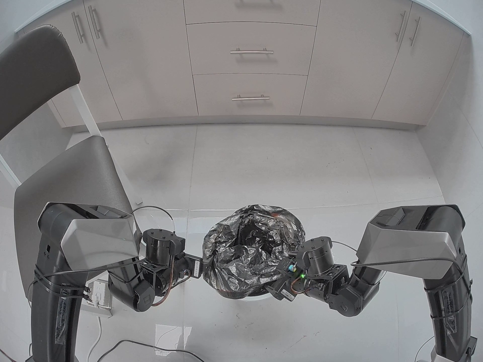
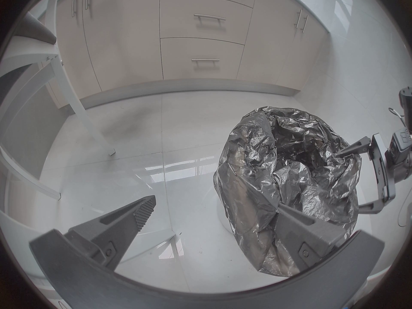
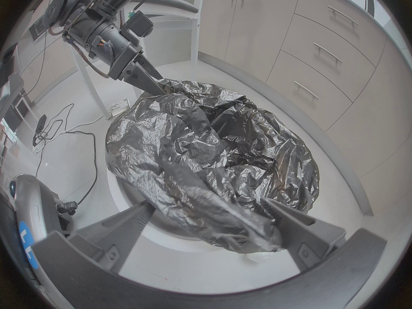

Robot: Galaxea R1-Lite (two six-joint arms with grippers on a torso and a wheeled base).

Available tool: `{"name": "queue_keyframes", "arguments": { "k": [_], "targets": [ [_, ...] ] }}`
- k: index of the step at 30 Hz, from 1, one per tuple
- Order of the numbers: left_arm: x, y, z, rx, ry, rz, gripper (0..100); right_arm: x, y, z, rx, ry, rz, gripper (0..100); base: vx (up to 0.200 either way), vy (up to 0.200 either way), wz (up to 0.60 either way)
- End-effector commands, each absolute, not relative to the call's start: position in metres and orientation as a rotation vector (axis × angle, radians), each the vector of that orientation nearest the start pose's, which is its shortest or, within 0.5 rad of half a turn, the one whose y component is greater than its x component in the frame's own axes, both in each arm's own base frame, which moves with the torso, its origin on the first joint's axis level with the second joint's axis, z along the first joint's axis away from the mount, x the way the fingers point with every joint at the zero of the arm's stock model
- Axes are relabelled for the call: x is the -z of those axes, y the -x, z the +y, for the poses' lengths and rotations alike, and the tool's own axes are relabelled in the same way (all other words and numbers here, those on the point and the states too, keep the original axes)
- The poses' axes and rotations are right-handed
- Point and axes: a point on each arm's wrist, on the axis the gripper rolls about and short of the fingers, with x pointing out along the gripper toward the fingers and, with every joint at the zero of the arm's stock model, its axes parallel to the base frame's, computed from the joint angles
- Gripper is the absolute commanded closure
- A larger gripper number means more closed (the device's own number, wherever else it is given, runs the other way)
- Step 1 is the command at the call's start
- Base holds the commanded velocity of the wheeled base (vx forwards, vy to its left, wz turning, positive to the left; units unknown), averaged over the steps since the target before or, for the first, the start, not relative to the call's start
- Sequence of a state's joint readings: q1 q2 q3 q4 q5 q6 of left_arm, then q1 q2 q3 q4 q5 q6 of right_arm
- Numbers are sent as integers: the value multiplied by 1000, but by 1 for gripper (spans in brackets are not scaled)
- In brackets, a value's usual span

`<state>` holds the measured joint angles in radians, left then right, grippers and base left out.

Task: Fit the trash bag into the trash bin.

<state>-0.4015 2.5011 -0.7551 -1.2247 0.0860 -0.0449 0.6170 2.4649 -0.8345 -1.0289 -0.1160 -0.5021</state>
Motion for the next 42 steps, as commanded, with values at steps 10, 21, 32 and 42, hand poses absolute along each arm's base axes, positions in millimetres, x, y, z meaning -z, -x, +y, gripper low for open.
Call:
{"name": "queue_keyframes", "arguments": {
  "k": [10, 21, 32, 42],
  "targets": [
    [59, -344, -145, 297, -84, 521, 0, 54, -315, 221, -626, 697, 443, 100, 0, 0, 0],
    [60, -344, -145, 298, -83, 523, 0, 41, -302, 223, -646, 700, 431, 100, 0, 0, 0],
    [61, -344, -145, 297, -81, 510, 0, 31, -239, 214, -740, 699, 453, 100, 0, 0, 0],
    [62, -344, -145, 297, -81, 507, 0, 65, -225, 203, -744, 711, 476, 100, 0, 0, 0]
  ]
}}
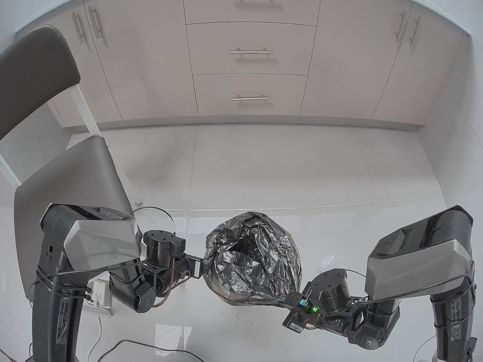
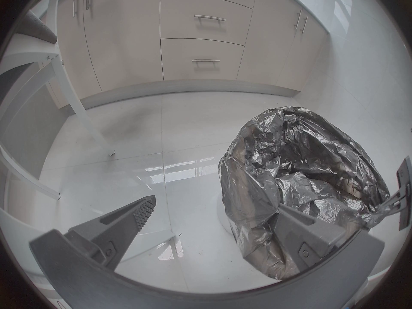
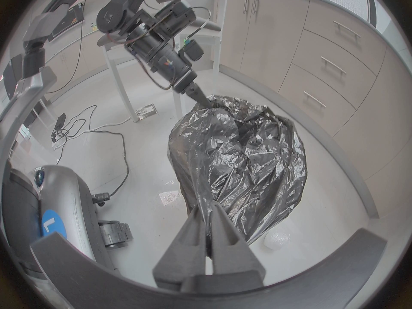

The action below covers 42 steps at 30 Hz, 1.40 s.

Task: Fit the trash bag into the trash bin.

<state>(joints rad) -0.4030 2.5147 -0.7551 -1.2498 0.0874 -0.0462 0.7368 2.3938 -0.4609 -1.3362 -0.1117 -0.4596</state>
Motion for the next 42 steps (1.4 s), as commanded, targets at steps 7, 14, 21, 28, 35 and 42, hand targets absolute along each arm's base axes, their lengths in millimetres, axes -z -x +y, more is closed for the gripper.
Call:
{"name": "queue_keyframes", "arguments": {
  "k": [7, 14, 21, 28, 35, 42],
  "targets": [
    [63, -344, -145, 297, -82, 512, 0, 77, -222, 199, -748, 719, 504, 100, 0, 0, 0],
    [64, -344, -145, 297, -81, 510, 0, 75, -227, 198, -725, 704, 474, 100, 0, 0, 0],
    [63, -344, -145, 297, -81, 510, 0, 65, -229, 200, -704, 661, 401, 0, 0, 0, 0],
    [64, -344, -145, 297, -82, 512, 0, 49, -242, 192, -588, 630, 334, 0, 0, 0, 0],
    [64, -344, -145, 299, -82, 512, 0, 49, -281, 172, -400, 497, 329, 0, 0, 0, 0],
    [64, -344, -146, 300, -83, 512, 0, 42, -320, 161, -285, 411, 249, 0, 0, 0, 0]
  ]
}}
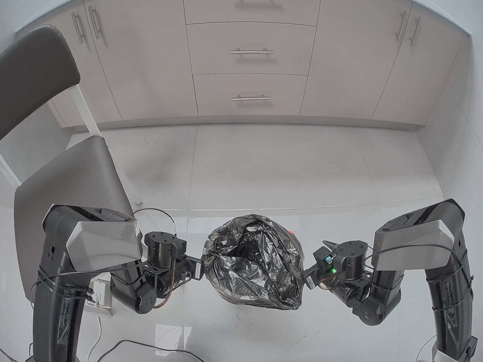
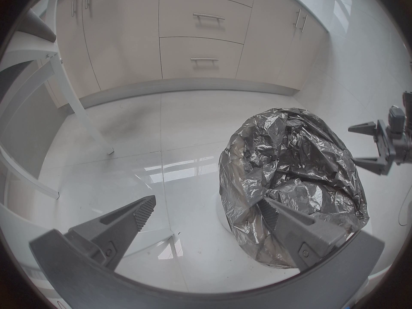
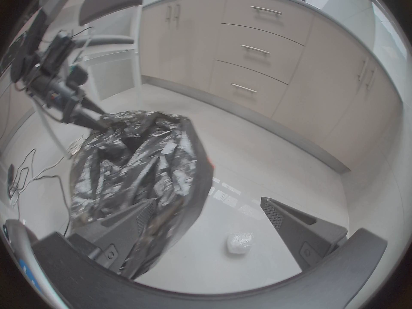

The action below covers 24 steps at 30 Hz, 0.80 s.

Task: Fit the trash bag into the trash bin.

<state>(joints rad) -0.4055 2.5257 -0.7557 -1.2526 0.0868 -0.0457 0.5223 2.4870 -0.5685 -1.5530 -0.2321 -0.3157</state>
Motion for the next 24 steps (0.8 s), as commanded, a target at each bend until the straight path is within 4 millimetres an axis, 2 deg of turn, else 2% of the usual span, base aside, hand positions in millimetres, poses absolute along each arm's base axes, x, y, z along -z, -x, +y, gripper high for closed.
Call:
{"name": "queue_keyframes", "arguments": {
  "k": [1, 8, 14, 15, 19, 24],
  "targets": [
    [64, -344, -146, 300, -83, 512, 0, 43, -323, 160, -278, 408, 245, 0, 0, 0, 0],
    [64, -343, -146, 301, -83, 513, 0, 49, -334, 150, -240, 400, 247, 0, 0, 0, 0],
    [64, -343, -146, 301, -83, 513, 0, 58, -342, 151, -231, 387, 245, 0, 0, 0, 0],
    [64, -343, -146, 301, -83, 513, 0, 64, -350, 150, -218, 383, 238, 0, 0, 0, 0],
    [64, -343, -146, 301, -83, 513, 0, 72, -361, 145, -196, 375, 255, 0, 0, 0, 0],
    [65, -340, -145, 309, -83, 520, 0, 80, -373, 147, -195, 344, 274, 0, 0, 0, 0]
  ]
}}
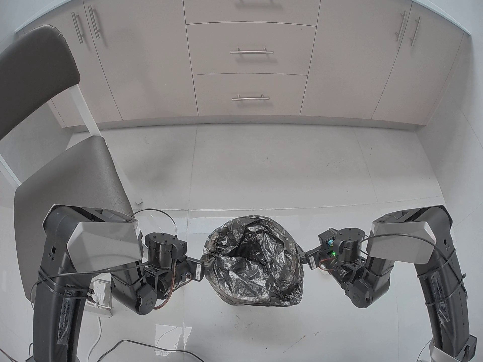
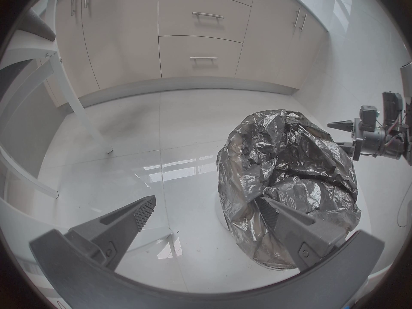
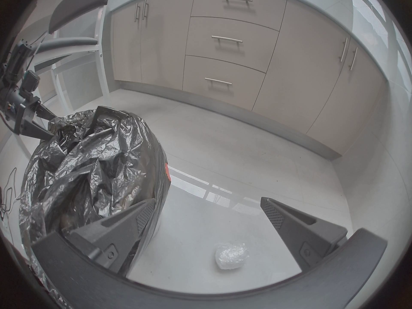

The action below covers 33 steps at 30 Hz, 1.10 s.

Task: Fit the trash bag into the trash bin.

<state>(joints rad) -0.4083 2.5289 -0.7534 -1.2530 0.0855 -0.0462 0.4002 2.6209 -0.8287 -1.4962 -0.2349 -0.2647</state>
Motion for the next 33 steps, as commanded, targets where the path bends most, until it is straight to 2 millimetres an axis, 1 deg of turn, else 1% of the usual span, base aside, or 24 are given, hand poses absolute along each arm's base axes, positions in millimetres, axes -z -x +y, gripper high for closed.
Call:
{"name": "queue_keyframes", "arguments": {
  "k": [1, 4, 7, 12, 14, 16, 18, 19, 21, 22, 23, 25, 26, 27, 28, 30, 33],
  "targets": [
    [65, -338, -144, 312, -84, 521, 0, 79, -375, 148, -194, 340, 273, 0, 0, 0, 0],
    [62, -336, -143, 315, -83, 506, 0, 78, -382, 149, -189, 329, 269, 0, 0, 0, 0],
    [59, -332, -145, 324, -84, 506, 0, 73, -382, 151, -187, 293, 260, 0, 0, 0, 0],
    [43, -313, -144, 339, -66, 524, 0, 46, -383, 156, -185, 216, 208, 0, 0, 0, 0],
    [36, -300, -143, 344, -39, 543, 0, 32, -380, 164, -199, 142, 185, 0, 0, 0, 0],
    [34, -290, -144, 352, -34, 554, 0, 29, -374, 171, -213, 84, 191, 0, 0, 0, 0],
    [36, -285, -142, 352, -38, 558, 0, 32, -367, 177, -226, 19, 212, 0, 0, 0, 0],
    [35, -285, -142, 353, -37, 555, 0, 33, -366, 177, -229, 14, 214, 0, 0, 0, 0],
    [38, -286, -141, 339, -40, 558, 0, 46, -351, 181, -242, -54, 266, 0, 0, 0, 0],
    [38, -286, -141, 339, -40, 558, 0, 47, -350, 182, -244, -58, 269, 0, 0, 0, 0],
    [38, -286, -141, 327, -44, 556, 0, 54, -343, 185, -255, -69, 277, 0, 0, 0, 0],
    [38, -287, -142, 310, -58, 548, 0, 68, -337, 187, -266, -67, 286, 0, 0, 0, 0],
    [38, -287, -142, 310, -58, 548, 0, 68, -337, 187, -266, -67, 286, 0, 0, 0, 0],
    [38, -288, -145, 290, -88, 534, 0, 91, -332, 187, -269, -44, 332, 0, 0, 0, 0],
    [38, -289, -145, 287, -89, 531, 0, 92, -331, 187, -269, -43, 336, 0, 0, 0, 0],
    [44, -302, -149, 210, -108, 499, 0, 94, -331, 186, -268, -42, 340, 0, 0, 0, 0],
    [51, -313, -147, 167, -131, 508, 0, 94, -330, 186, -268, -41, 343, 0, 0, 0, 0]
  ]
}}
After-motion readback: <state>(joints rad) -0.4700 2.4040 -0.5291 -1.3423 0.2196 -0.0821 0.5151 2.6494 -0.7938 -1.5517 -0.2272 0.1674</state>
